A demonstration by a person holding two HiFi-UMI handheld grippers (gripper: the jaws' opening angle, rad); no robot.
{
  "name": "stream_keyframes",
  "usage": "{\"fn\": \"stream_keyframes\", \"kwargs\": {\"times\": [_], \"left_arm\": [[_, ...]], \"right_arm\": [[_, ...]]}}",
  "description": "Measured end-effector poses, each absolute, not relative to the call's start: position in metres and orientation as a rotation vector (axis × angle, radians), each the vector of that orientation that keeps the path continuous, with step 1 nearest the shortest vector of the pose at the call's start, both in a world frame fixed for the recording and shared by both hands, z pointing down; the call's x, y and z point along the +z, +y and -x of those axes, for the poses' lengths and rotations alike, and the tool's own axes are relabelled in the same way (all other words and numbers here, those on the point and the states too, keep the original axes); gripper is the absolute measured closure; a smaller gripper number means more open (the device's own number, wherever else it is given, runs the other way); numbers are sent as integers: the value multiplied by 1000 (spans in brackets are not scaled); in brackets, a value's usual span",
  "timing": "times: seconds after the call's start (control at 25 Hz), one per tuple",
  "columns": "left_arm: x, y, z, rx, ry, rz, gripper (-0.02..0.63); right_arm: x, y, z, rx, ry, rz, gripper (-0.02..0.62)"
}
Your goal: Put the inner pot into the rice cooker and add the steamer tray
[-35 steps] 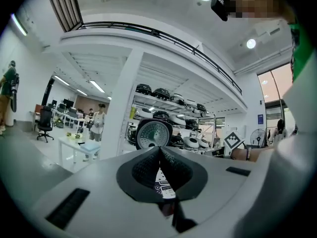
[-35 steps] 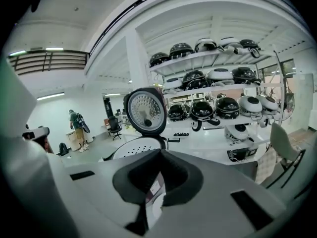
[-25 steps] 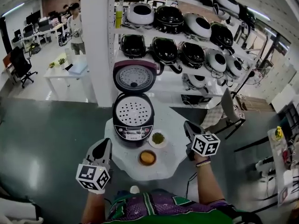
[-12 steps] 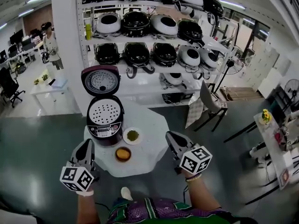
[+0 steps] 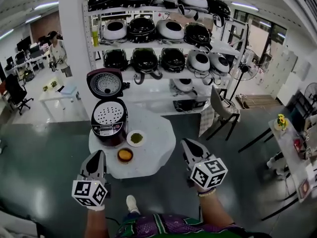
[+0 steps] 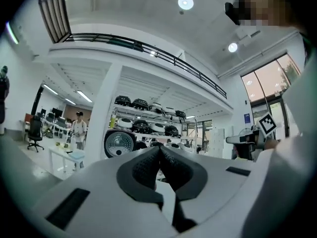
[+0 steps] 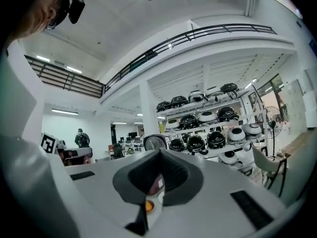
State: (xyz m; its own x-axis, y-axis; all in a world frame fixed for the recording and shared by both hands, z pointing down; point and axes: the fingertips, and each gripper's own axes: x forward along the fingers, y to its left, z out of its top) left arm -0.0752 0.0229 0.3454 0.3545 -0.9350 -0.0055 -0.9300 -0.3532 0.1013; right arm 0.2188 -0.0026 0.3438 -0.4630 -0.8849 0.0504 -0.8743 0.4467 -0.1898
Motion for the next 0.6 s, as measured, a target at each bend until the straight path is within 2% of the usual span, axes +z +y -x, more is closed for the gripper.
{"fn": "stream_keyframes", "kwargs": {"times": [0.28, 0.6], "left_arm": [[356, 90, 52, -210, -1645, -2468, 584], [355, 134, 31, -116, -1677, -2513, 584]], "right_arm": [[348, 53, -223, -222, 2643, 1558, 591], [350, 96, -230, -187, 2644, 1545, 591]]}}
